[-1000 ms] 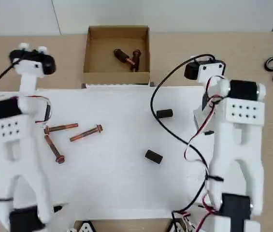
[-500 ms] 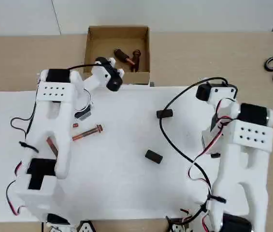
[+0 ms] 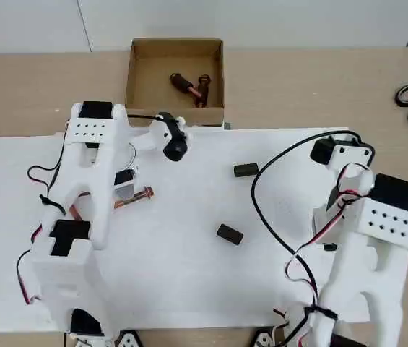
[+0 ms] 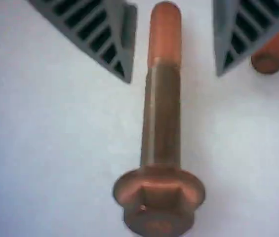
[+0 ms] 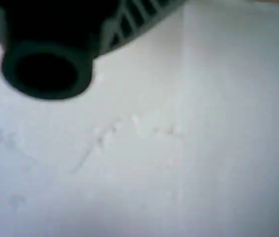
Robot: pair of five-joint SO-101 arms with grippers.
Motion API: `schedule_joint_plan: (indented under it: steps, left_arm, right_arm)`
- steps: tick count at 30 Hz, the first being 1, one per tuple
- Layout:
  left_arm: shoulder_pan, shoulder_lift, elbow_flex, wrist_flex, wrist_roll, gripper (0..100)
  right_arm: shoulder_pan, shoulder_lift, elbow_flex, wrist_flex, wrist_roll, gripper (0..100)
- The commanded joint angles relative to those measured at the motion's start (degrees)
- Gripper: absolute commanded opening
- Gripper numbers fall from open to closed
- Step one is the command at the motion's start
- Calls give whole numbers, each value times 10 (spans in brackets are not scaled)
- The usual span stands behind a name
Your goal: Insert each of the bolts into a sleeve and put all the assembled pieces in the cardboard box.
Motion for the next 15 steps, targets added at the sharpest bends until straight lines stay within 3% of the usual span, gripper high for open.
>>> schedule_joint_plan:
  steps: [1, 15]
  left_arm:
    - [3, -6, -23, 2, -5, 109]
    - [37, -4, -19, -25, -4, 109]
  right_arm:
    - [6, -15, -3, -6, -1, 6]
    - [5, -15, -3, -6, -1, 6]
